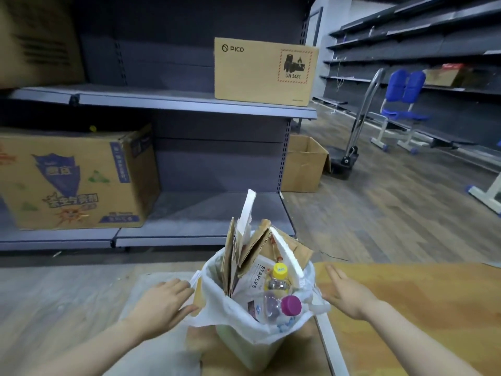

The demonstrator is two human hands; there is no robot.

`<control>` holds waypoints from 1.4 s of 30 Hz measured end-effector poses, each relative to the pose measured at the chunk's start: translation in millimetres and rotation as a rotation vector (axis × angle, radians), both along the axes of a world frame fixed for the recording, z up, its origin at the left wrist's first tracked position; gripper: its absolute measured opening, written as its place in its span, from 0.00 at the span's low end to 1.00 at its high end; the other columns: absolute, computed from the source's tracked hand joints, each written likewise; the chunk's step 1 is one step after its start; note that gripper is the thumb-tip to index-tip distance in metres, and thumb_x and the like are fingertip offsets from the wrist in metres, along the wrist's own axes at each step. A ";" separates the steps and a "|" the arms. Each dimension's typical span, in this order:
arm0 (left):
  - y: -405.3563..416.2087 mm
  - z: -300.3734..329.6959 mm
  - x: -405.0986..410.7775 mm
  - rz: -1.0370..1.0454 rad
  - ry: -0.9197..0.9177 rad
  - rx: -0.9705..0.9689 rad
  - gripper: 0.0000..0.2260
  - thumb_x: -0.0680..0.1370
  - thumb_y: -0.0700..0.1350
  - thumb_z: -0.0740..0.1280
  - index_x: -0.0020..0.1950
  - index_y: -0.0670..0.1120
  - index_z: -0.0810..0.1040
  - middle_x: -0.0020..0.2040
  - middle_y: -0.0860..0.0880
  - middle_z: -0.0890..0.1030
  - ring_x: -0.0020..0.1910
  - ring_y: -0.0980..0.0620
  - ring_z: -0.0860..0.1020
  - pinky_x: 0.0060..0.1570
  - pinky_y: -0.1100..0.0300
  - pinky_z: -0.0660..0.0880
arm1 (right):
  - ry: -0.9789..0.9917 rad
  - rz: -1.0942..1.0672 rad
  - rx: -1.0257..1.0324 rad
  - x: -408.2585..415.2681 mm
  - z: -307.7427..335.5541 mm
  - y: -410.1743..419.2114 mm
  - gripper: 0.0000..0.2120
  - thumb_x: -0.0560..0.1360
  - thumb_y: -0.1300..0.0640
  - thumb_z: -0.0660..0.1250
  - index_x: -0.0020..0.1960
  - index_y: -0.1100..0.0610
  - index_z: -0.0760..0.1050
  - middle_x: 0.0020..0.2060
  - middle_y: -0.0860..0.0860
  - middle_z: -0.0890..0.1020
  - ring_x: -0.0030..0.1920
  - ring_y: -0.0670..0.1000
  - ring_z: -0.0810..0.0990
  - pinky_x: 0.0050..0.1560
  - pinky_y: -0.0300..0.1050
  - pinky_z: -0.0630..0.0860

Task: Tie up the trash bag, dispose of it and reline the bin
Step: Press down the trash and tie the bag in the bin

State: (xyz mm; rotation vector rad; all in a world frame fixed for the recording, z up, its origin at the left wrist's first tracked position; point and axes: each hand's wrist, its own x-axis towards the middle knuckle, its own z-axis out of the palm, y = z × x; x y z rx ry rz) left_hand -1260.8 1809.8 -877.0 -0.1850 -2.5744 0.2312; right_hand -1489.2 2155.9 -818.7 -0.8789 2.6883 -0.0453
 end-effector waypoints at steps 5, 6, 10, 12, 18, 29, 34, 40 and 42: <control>6.3 58.1 -19.0 0.138 0.035 0.120 0.38 0.74 0.72 0.46 0.63 0.44 0.77 0.51 0.53 0.83 0.43 0.56 0.83 0.37 0.67 0.76 | 0.099 0.062 -0.187 -8.7 36.2 -25.8 0.33 0.81 0.47 0.55 0.78 0.53 0.40 0.77 0.48 0.47 0.75 0.51 0.60 0.69 0.44 0.64; 13.9 66.1 -25.4 0.132 0.036 0.170 0.41 0.72 0.74 0.48 0.65 0.43 0.74 0.52 0.53 0.83 0.43 0.56 0.83 0.37 0.66 0.76 | 0.117 0.088 -0.209 -7.7 44.9 -33.4 0.33 0.81 0.47 0.55 0.78 0.53 0.40 0.77 0.48 0.48 0.75 0.51 0.59 0.69 0.44 0.63; 47.7 77.2 -48.5 0.064 0.080 0.372 0.29 0.67 0.73 0.58 0.53 0.51 0.69 0.40 0.56 0.81 0.32 0.54 0.81 0.26 0.65 0.72 | 0.162 0.172 -0.253 0.5 72.7 -63.0 0.34 0.80 0.46 0.57 0.78 0.52 0.41 0.77 0.47 0.48 0.73 0.51 0.63 0.65 0.44 0.67; 61.3 73.7 -55.1 0.055 0.090 0.418 0.18 0.70 0.65 0.61 0.46 0.52 0.65 0.35 0.57 0.78 0.29 0.53 0.78 0.23 0.64 0.70 | 0.182 0.202 -0.260 4.2 79.8 -73.9 0.34 0.80 0.46 0.57 0.78 0.51 0.42 0.77 0.46 0.48 0.71 0.51 0.66 0.61 0.45 0.70; 74.0 53.2 -71.6 0.189 -0.057 0.396 0.06 0.67 0.45 0.59 0.43 0.48 0.69 0.39 0.51 0.77 0.25 0.45 0.74 0.19 0.60 0.58 | 0.155 0.210 -0.223 5.8 72.6 -81.0 0.35 0.79 0.47 0.59 0.78 0.51 0.43 0.77 0.47 0.48 0.73 0.51 0.62 0.62 0.46 0.70; 73.8 45.0 -92.0 0.307 -0.336 0.146 0.13 0.45 0.44 0.76 0.21 0.48 0.73 0.24 0.51 0.75 0.21 0.50 0.74 0.22 0.66 0.67 | 0.101 0.152 -0.192 -2.6 50.6 -54.2 0.36 0.78 0.49 0.61 0.78 0.52 0.44 0.77 0.48 0.49 0.72 0.52 0.64 0.64 0.45 0.69; 63.4 53.9 -77.7 0.352 -0.139 0.100 0.13 0.62 0.51 0.60 0.34 0.44 0.78 0.35 0.46 0.78 0.32 0.44 0.77 0.37 0.54 0.76 | 0.108 0.112 -0.175 -11.4 51.5 -47.1 0.36 0.78 0.47 0.61 0.78 0.51 0.43 0.77 0.48 0.49 0.73 0.52 0.64 0.62 0.44 0.68; 67.5 75.8 -94.6 0.278 -0.015 0.129 0.28 0.70 0.53 0.57 0.63 0.38 0.76 0.59 0.42 0.81 0.47 0.45 0.83 0.47 0.50 0.79 | 0.098 0.099 -0.165 -11.1 49.7 -47.6 0.36 0.79 0.48 0.61 0.78 0.51 0.44 0.77 0.48 0.49 0.71 0.53 0.65 0.62 0.44 0.68; 69.9 76.4 -105.7 0.190 -0.030 0.078 0.23 0.70 0.52 0.59 0.62 0.42 0.74 0.58 0.45 0.81 0.40 0.47 0.82 0.42 0.54 0.79 | 0.100 0.103 -0.166 -9.1 47.8 -47.6 0.36 0.79 0.48 0.61 0.78 0.51 0.44 0.77 0.48 0.49 0.71 0.53 0.66 0.61 0.43 0.69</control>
